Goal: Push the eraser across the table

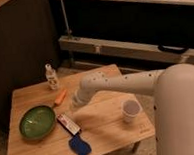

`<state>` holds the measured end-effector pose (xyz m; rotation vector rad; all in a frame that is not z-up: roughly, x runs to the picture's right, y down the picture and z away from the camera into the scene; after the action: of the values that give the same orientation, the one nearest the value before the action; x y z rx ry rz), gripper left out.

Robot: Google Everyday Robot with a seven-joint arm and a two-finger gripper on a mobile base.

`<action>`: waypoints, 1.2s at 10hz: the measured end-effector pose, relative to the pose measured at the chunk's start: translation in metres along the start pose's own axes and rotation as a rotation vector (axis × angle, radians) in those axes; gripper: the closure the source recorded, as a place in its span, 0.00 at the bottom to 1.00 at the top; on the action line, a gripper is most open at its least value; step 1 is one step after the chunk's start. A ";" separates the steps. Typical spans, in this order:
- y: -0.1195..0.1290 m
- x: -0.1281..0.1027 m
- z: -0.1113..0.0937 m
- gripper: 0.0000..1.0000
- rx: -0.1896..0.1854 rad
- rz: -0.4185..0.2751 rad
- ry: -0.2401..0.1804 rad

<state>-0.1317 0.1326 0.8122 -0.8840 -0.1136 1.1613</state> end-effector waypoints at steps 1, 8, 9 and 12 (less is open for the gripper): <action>-0.010 -0.004 -0.003 0.93 0.007 0.015 -0.004; -0.012 0.013 0.036 0.93 0.003 0.050 0.053; -0.007 0.016 0.037 0.93 0.001 0.041 0.060; 0.016 0.031 0.049 0.93 -0.025 0.004 0.105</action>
<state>-0.1549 0.1870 0.8236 -0.9660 -0.0408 1.1170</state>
